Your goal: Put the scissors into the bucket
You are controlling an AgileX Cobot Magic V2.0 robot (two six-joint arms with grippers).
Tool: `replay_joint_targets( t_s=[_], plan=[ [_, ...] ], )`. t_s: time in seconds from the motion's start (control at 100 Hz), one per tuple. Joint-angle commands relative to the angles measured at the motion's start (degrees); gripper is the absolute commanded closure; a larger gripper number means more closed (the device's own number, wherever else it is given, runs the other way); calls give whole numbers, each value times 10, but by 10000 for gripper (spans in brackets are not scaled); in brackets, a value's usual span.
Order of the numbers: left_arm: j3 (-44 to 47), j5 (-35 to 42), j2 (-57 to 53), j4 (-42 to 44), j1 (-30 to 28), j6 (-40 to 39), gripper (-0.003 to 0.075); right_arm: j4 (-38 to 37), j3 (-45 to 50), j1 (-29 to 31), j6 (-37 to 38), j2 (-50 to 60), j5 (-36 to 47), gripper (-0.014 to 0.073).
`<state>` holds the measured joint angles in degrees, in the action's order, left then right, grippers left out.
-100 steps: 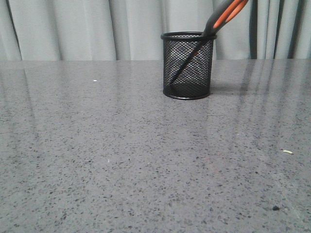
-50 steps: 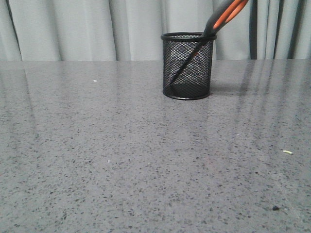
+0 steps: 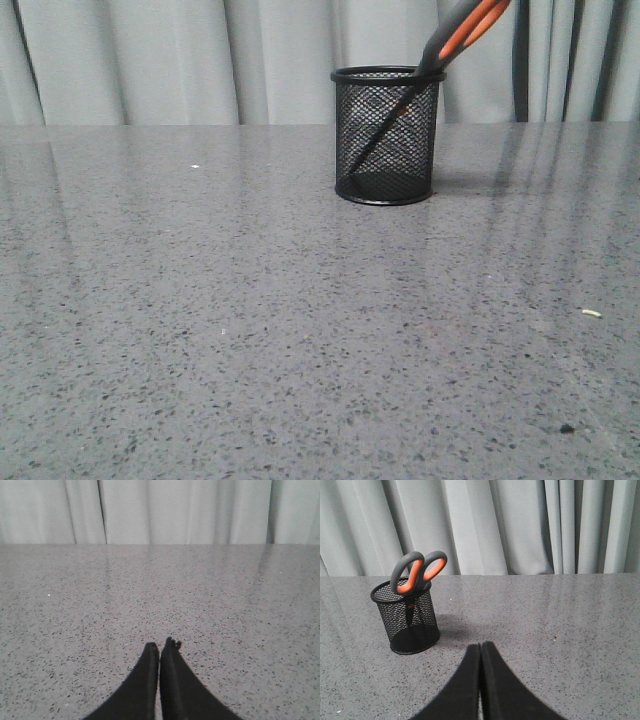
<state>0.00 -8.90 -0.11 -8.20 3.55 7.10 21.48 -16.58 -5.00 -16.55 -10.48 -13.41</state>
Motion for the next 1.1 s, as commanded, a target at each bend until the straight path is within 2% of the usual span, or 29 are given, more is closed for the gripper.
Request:
replay_joint_targets(
  t_s=[0.0,0.4,0.48,0.57,0.74,0.86,0.91,1.09],
  plan=[
    [23,41,-17,-6,-2,-5,740,-3,-16,4,-5,-7,39,667],
    [23,41,-17,-6,-2,-5,740,-3,-15,4,-5,-7,36,667],
    [23,41,-17,-6,-2,-5,740,-37,-7,4,-5,-6,34,667],
    [23,41,-17,-6,-2,-5,740,-67,21,4,1,2,47,667],
    [23,41,-17,-6,-2,-5,740,-150,117,4,66,54,122,667],
    [23,41,-17,-6,-2,-5,740,-150,176,4,74,109,151,667],
    [23,41,-17,-6,-2,-5,740,-150,176,6,83,127,105,667],
    [23,41,-17,-6,-2,-5,740,-158,177,18,83,124,84,667]
  ],
)
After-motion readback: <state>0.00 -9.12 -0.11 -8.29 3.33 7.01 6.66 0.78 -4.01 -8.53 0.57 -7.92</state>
